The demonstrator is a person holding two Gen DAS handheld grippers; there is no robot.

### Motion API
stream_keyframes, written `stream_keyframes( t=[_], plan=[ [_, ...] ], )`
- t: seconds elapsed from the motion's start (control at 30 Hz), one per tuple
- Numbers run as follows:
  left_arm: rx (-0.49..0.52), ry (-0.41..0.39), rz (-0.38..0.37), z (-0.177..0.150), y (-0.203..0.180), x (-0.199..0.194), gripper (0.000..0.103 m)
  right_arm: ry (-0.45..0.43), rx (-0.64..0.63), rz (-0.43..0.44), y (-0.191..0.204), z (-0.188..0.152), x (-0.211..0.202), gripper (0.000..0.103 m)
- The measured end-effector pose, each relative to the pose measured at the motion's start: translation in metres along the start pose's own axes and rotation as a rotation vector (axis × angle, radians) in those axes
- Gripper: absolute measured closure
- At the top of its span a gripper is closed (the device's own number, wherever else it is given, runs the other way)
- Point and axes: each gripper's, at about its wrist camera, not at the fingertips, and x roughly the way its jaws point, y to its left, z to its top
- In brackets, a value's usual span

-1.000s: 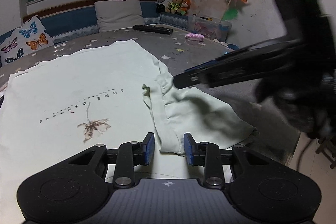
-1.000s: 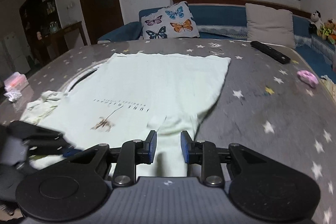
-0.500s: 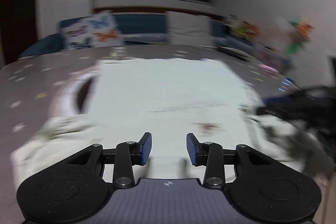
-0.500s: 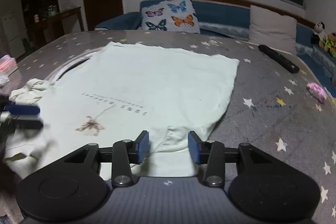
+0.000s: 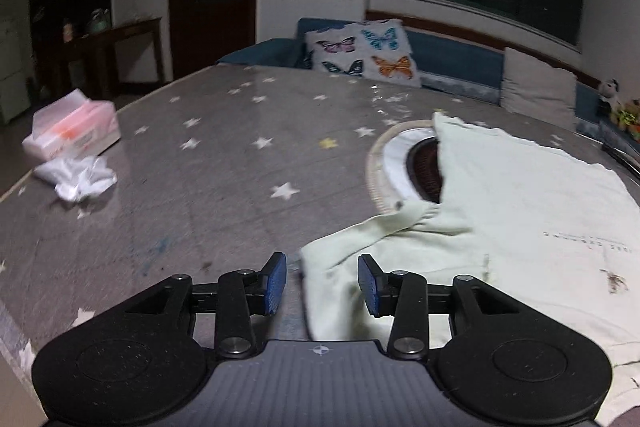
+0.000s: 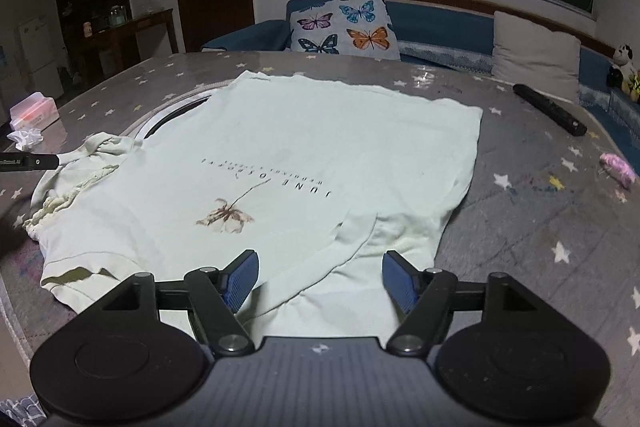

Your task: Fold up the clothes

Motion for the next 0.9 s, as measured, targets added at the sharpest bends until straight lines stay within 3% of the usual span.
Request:
stream_keyframes(
  t=[0.17,0.3,0.37,0.43,0.7,0.9],
  plan=[
    [-0.016,0.030,-0.035,-0.003,0.008,0.008,0.065,0.011,0.003,-0.002,0.003,-0.003,0.002,0.032],
    [-0.024,0.027,-0.063,-0.003,0.005,0.012,0.090,0.015,0.008,-0.004,0.002,-0.003,0.004,0.032],
    [-0.031,0.005,-0.087,0.001,0.005,0.007,0.096,0.017,0.008,-0.003,0.002,-0.003,0.005,0.032],
    [-0.034,-0.023,-0.115,0.005,0.003,0.000,0.097,0.017,0.007,-0.002,0.002,-0.003,0.006,0.032],
    [0.052,-0.138,-0.360,0.014,-0.035,-0.045,0.097,0.014,0.013,0.002,0.002,-0.004,0.006,0.032],
    [0.134,-0.088,-0.492,0.004,-0.069,-0.046,0.097,0.013,0.018,0.008,0.001,-0.005,0.006,0.032]
  ],
)
